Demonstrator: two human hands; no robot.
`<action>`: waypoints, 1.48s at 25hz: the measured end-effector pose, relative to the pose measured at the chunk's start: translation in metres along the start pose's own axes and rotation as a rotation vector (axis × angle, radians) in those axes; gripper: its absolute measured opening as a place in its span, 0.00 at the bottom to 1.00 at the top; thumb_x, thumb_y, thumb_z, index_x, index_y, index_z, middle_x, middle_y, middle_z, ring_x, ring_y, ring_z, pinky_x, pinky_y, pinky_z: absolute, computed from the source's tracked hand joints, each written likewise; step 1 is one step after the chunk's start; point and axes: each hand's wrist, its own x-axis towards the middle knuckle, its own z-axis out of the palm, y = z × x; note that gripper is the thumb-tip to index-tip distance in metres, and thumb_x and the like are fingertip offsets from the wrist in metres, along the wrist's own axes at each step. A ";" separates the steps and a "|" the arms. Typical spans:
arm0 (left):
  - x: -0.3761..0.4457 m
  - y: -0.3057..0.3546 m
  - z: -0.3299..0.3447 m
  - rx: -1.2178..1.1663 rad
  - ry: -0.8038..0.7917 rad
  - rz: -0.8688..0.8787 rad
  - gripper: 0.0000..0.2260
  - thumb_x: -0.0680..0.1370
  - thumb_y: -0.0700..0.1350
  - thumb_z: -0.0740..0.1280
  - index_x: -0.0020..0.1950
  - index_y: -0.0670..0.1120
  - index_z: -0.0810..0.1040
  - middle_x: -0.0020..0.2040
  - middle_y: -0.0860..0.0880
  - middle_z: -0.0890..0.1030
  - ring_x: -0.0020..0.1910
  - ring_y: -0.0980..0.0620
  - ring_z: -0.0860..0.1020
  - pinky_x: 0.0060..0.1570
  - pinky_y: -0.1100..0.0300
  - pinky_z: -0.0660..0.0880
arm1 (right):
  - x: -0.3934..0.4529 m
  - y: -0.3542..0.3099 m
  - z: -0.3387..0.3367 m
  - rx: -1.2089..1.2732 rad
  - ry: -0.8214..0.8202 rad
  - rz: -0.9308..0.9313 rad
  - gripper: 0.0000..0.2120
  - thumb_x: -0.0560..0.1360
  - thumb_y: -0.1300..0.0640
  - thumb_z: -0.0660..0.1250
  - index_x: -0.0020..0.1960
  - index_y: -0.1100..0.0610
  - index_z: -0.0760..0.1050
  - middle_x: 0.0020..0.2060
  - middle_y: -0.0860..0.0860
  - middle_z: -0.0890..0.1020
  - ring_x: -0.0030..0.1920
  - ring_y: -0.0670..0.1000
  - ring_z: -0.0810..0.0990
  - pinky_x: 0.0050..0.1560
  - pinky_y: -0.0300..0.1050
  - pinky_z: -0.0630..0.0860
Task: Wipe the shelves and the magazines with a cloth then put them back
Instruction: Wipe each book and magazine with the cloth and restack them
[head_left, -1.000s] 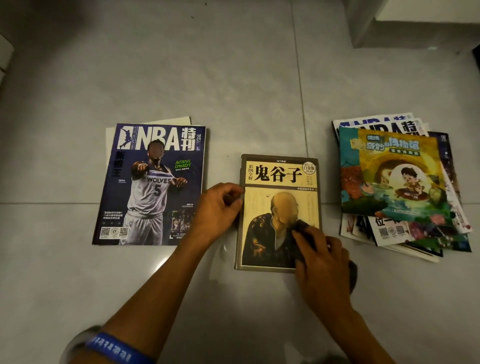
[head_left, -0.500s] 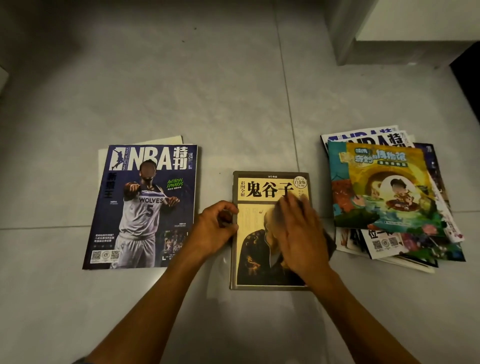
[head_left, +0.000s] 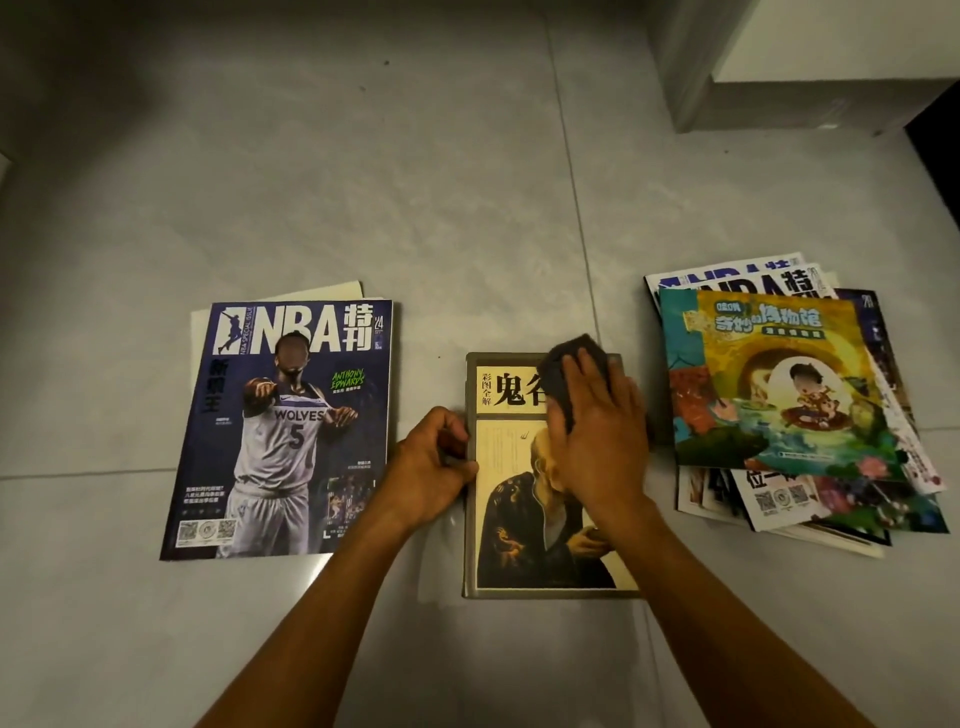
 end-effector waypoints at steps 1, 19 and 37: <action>0.003 -0.001 -0.001 0.022 -0.002 -0.006 0.12 0.75 0.35 0.69 0.48 0.48 0.69 0.48 0.53 0.76 0.52 0.51 0.77 0.51 0.60 0.78 | -0.001 -0.020 0.005 -0.012 -0.015 -0.025 0.28 0.79 0.44 0.53 0.76 0.52 0.58 0.75 0.53 0.62 0.76 0.58 0.54 0.75 0.56 0.48; -0.014 0.027 0.026 -0.491 0.030 -0.420 0.09 0.73 0.48 0.72 0.51 0.47 0.80 0.44 0.50 0.85 0.41 0.51 0.84 0.39 0.59 0.77 | -0.126 0.037 -0.003 0.336 -0.035 0.117 0.28 0.77 0.45 0.55 0.76 0.45 0.55 0.75 0.43 0.58 0.75 0.53 0.58 0.69 0.51 0.57; -0.059 0.114 -0.002 0.614 0.356 0.428 0.16 0.72 0.52 0.71 0.59 0.56 0.74 0.47 0.55 0.82 0.43 0.53 0.80 0.44 0.61 0.76 | 0.021 -0.044 -0.156 0.216 0.185 -0.571 0.26 0.71 0.55 0.55 0.67 0.56 0.74 0.66 0.52 0.75 0.71 0.54 0.65 0.75 0.55 0.53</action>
